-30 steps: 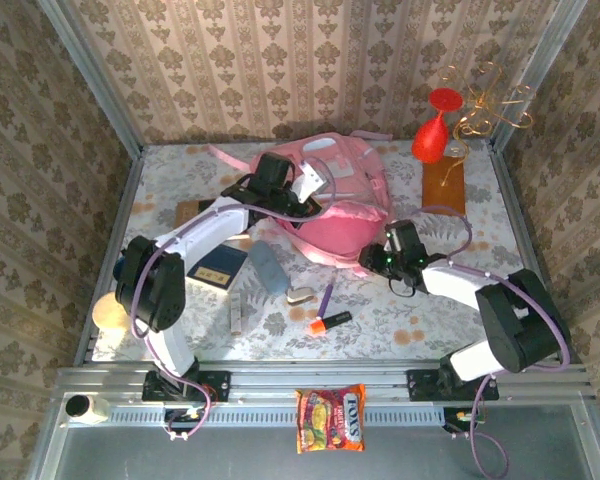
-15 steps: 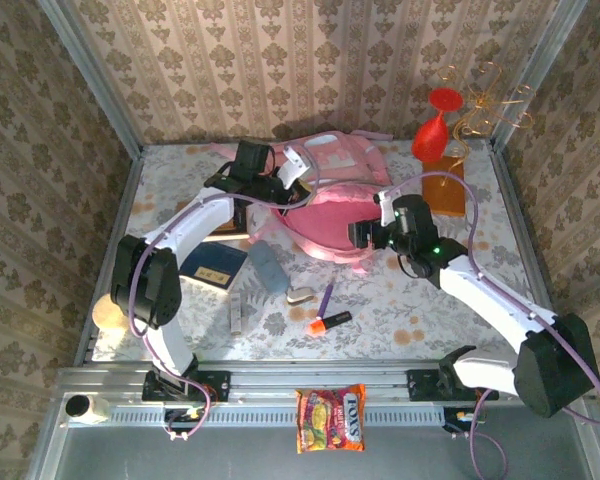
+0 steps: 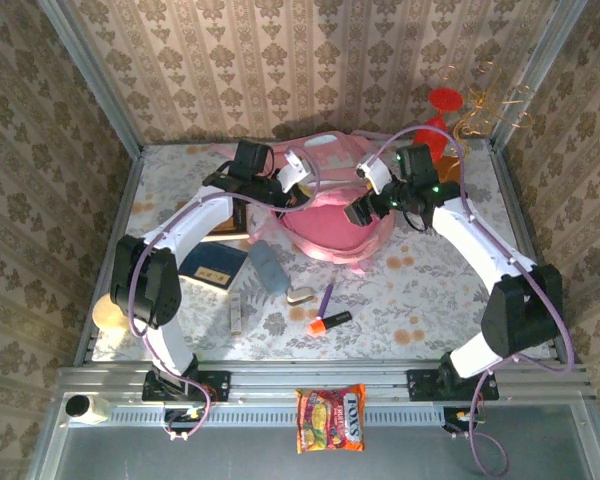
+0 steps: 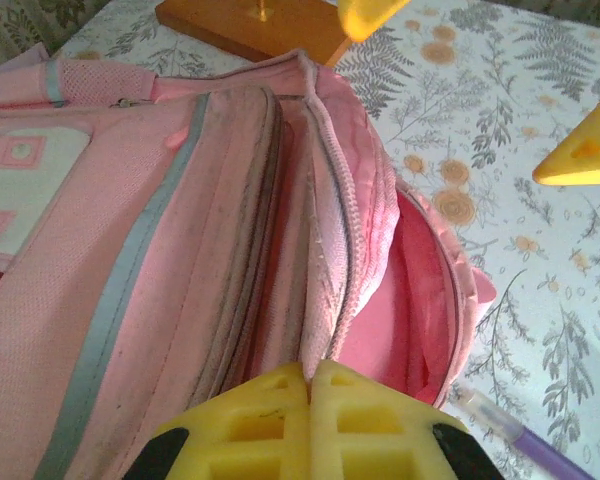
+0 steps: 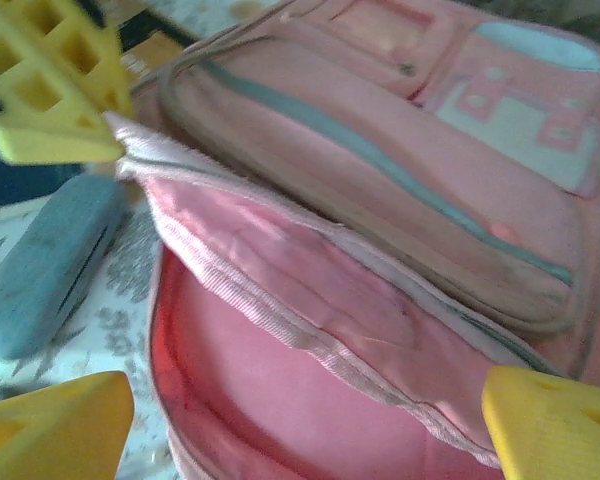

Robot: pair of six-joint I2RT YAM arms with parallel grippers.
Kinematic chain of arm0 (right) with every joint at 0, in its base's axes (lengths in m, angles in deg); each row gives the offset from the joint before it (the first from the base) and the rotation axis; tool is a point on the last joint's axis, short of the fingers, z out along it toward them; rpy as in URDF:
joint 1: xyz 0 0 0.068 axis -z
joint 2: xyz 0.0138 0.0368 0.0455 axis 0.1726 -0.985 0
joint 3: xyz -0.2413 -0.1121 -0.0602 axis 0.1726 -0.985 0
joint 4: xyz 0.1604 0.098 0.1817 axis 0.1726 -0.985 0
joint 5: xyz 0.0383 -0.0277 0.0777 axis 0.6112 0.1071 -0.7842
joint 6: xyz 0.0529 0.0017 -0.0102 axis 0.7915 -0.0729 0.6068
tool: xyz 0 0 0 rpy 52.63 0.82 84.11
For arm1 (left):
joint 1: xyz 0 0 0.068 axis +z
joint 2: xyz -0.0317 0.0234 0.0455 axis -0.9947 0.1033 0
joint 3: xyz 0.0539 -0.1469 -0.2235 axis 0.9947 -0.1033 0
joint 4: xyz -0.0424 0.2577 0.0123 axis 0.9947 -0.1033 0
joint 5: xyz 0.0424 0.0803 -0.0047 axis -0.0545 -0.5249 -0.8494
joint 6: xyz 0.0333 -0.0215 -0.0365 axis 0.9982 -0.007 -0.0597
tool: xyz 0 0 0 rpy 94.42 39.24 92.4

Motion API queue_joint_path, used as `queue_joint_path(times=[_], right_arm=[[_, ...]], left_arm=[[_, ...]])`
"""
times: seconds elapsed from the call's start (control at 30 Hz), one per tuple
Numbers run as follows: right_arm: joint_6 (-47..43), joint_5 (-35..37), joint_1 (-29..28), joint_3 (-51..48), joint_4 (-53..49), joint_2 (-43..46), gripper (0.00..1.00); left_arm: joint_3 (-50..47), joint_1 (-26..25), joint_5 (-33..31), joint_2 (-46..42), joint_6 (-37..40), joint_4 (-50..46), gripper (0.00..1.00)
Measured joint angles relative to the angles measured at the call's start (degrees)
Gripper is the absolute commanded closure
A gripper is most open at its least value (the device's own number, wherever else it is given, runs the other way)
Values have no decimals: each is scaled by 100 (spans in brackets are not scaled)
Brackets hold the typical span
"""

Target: Pack books, pencil case, and school supplies into a backpack

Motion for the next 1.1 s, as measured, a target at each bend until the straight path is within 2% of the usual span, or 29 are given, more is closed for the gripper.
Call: queue_joint_path(times=[0.3, 0.53, 0.63, 0.77, 0.83, 1.0, 1.1], right_arm=[[-1196, -505, 223, 778, -824, -831, 12], [-1781, -804, 409, 1290, -1207, -1451, 22], [-1963, -894, 417, 1458, -1397, -1749, 33], [-2116, -1021, 415, 1711, -1552, -2076, 62], [-2149, -1036, 391, 1705, -1554, -2092, 73], [-2153, -949, 260, 1366, -1178, -1947, 92], [-2142, -726, 173, 1040, -826, -1687, 97]], left_arm=[[0, 2, -181, -37, 603, -439, 100], [-7, 44, -223, -59, 662, -505, 100], [-26, 50, -232, -59, 675, -527, 100], [-26, 57, -310, -59, 678, -551, 100], [-26, 61, -352, -59, 678, -551, 100], [-28, 68, -463, -59, 675, -551, 100], [-42, 70, -516, -59, 669, -542, 100]])
